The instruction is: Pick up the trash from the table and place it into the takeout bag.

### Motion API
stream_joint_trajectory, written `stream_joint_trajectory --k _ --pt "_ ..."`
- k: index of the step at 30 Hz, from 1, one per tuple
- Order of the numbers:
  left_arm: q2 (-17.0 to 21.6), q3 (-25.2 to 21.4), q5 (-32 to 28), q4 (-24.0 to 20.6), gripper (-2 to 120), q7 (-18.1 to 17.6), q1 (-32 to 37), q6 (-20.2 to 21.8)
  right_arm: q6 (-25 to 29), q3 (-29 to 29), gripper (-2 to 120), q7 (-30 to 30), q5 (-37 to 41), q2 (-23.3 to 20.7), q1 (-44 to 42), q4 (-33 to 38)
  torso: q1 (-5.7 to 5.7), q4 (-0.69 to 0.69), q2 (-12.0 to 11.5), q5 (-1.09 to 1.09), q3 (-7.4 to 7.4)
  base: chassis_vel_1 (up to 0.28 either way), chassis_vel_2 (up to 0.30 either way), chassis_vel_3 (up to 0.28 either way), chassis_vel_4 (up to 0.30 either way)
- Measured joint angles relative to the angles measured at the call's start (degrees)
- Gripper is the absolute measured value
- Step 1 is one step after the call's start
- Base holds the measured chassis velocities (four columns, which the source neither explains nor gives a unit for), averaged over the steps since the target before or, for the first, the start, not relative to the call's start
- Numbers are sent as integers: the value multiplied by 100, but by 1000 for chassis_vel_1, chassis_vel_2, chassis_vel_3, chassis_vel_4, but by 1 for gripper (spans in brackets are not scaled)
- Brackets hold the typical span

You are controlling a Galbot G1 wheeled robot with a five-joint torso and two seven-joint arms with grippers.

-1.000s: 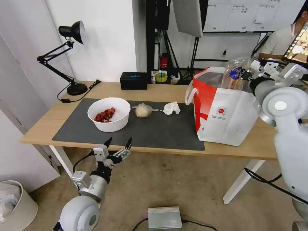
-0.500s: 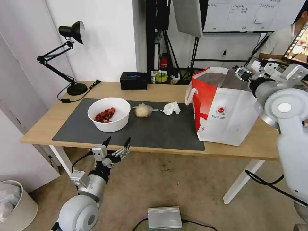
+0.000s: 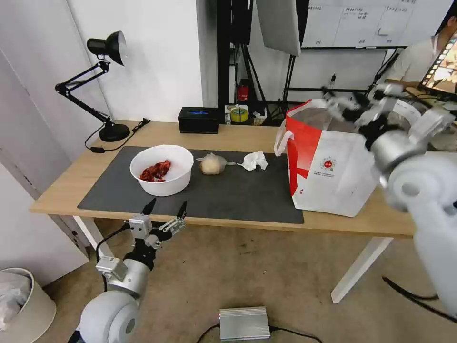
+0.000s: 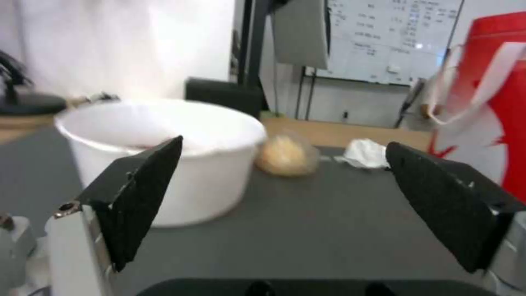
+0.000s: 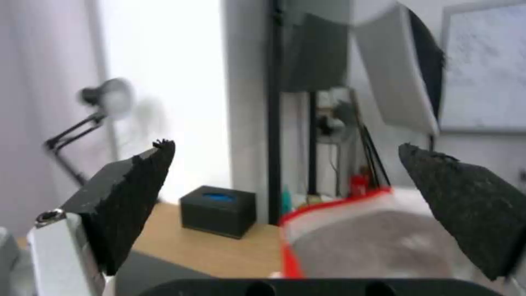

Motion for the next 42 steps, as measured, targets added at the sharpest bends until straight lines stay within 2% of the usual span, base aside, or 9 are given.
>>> stream_joint_trajectory --k 4,8,10,13,17,21,27,42 --pt "19 -160 229 34 100 -27 -2 -47 156 -37 100 -375 -549 -248 -354 348 0 1 0 -2 0 0 0 0 0" --pt "66 -270 453 34 100 -89 112 106 361 -39 100 -588 -933 -370 -829 554 0 1 0 -1 0 0 0 0 0" --pt "76 -298 455 31 100 -84 152 123 445 -32 100 -635 -1062 -376 -1075 595 1 1 0 -1 0 0 0 0 0" --pt "90 -353 279 50 100 -25 221 103 729 -11 100 -729 -1617 -262 -1996 672 0 1 0 -1 0 0 0 0 0" --pt "119 -393 209 72 100 -25 250 102 857 -4 100 -727 -1884 -113 -2503 696 0 0 0 0 0 0 0 0 0" --pt "156 -427 144 98 100 -25 281 106 1032 -5 100 -593 -2145 133 -3002 704 0 0 0 -1 0 0 0 0 0" --pt "160 -431 100 136 100 68 388 136 1311 -177 100 9 -2407 609 -3593 633 1 0 0 -1 0 0 0 0 0" --pt "174 -473 59 235 100 346 578 246 1482 -283 100 366 -2418 1016 -4208 574 1 1 0 -1 0 0 0 0 0"
